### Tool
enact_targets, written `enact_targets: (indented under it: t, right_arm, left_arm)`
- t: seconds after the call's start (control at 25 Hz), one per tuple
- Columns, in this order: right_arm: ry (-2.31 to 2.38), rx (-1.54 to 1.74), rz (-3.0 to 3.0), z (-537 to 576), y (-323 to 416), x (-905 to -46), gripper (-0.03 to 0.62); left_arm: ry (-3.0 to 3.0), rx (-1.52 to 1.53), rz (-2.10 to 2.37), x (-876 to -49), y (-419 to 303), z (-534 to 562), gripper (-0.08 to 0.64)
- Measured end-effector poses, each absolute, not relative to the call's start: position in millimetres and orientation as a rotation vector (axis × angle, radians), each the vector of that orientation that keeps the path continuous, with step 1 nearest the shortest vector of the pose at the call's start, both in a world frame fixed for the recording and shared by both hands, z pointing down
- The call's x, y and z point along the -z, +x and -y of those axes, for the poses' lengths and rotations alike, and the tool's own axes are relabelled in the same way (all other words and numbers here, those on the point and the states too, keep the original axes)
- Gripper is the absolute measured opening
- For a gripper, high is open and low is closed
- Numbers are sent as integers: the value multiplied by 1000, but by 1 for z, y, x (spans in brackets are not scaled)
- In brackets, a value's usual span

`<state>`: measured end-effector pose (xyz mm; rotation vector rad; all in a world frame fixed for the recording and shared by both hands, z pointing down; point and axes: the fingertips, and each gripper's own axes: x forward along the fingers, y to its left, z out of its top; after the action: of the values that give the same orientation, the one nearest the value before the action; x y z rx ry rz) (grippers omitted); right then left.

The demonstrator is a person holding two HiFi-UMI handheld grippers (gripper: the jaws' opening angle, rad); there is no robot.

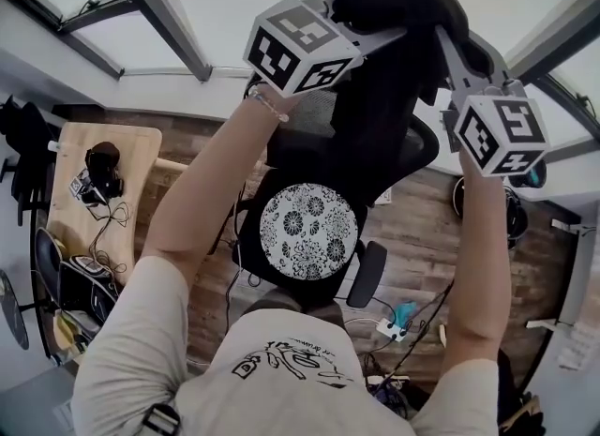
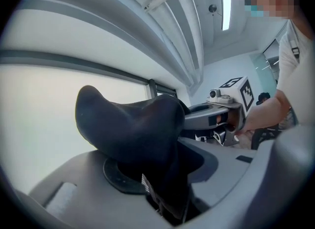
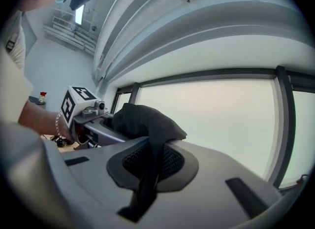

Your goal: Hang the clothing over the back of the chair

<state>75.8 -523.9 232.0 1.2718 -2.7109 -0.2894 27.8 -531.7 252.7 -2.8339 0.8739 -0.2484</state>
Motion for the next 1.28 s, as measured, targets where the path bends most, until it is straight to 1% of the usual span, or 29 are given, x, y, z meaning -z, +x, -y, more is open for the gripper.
enact_targets:
  t: [0.32,0.52,0.64,0.8,0.88,0.96,1.28]
  right_arm:
    - [1321,251,2666,584,85,-242,11]
    - [1330,217,2618,624,90,-253,11]
    - [1334,183,2604,639,92,-263,11]
    - [1334,118,2550,663,91,-285,11]
    - [1318,118,2504,672,92,-300,12]
    - [1308,116,2456,679,97,-315,12]
    - [1374,-95,2304,703,118,-346,12]
  left_arm:
    - [-2805,367,-930,-265,30,604,191]
    - [-2835,451,-979,-279,27,645,221]
    - [-2865,478,-1038,-289,22,663,264]
    - [-2901,576,-1084,-303,14,685,289]
    - [-2920,623,-1103,-313,9,693,318]
    - [-2939,650,-1121,-323,4,698,332]
    - [-2879,617,-1280,-331,-52,702,339]
